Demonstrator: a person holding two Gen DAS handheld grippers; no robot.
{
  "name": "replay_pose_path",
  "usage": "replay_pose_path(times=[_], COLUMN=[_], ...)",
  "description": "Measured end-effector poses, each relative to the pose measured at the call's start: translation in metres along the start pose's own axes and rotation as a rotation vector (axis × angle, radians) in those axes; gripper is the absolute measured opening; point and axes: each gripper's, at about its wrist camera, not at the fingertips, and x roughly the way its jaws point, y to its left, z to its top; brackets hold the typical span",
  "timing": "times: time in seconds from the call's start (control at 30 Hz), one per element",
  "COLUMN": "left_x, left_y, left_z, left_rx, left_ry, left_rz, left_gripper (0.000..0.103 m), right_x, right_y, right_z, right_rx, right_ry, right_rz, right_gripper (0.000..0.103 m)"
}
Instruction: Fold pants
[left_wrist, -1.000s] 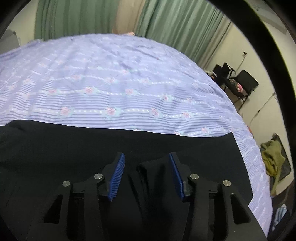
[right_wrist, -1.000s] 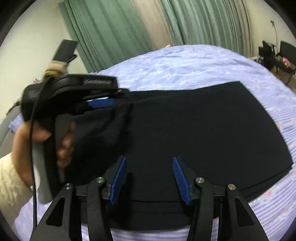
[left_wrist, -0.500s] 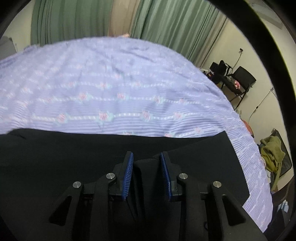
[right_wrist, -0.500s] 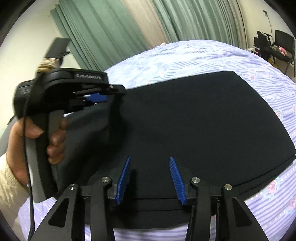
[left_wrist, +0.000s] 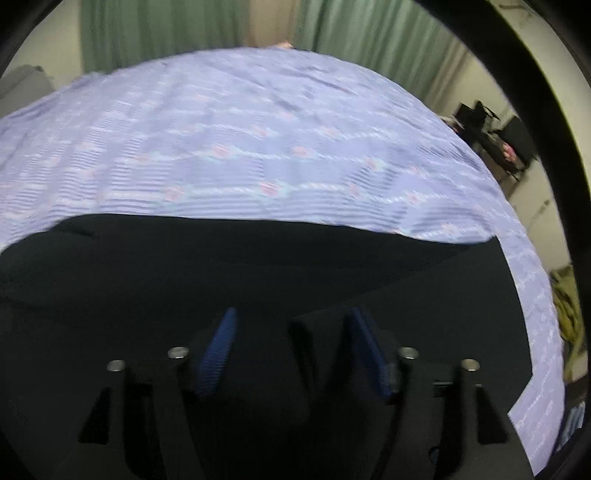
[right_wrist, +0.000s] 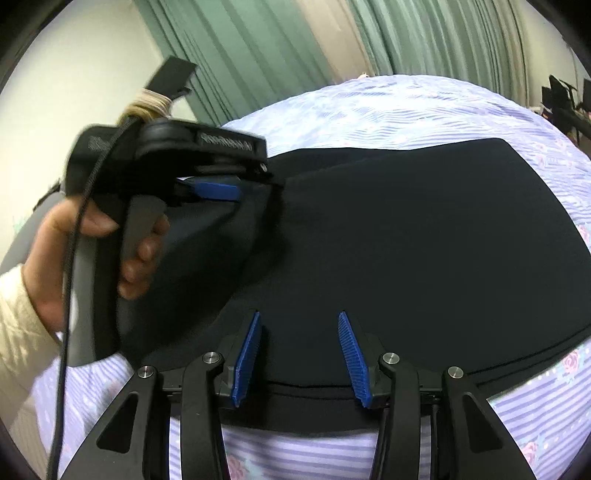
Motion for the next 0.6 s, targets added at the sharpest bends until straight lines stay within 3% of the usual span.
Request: replay_pose_path(times=[0.07, 0.2, 0.23, 0.3, 0.5, 0.57, 0.6], left_x=[-0.012, -0.003, 0.002, 0.016, 0.034, 0.037, 0.040], left_y=[0.005, 0.012, 0.011, 0.010, 0.006, 0.008, 0.008], left_z=[-0.007, -0.023, -0.022, -0.027, -0.023, -0.024, -0.024], left_rx=[-0.022, -0.109, -0.125, -0.157, -0.206, -0.223, -0.224], left_ry=[-0.017, 0.058, 0.074, 0.104, 0.080, 0.070, 0.073], left_rz=[-0.011, -0.178, -0.197, -0.209, -0.251, -0.255, -0.234], left_gripper=[0.066, 0.063, 0.057, 0.051, 0.050, 0.029, 0.025], right_x=[-0.002, -0.004, -0.006, -0.006, -0.003, -0.001, 0.000], right_y=[-0.001, -0.003, -0.002, -0.003, -0.007, -0.007, -0.007], right_z=[-0.004, -0.006, -0.010, -0.011, -0.013, -0.014, -0.014], right_rx=[0.002, -0.002, -0.004, -0.003, 0.007, 0.006, 0.004], right_ry=[-0.001, -0.002, -0.001, -0.002, 0.002, 0.004, 0.003], right_rz=[0.006, 0.009, 0.010, 0.012, 0.021, 0.023, 0.023], right_gripper=[0.046, 0.046, 0.046, 0.046, 0.046, 0.046, 0.046])
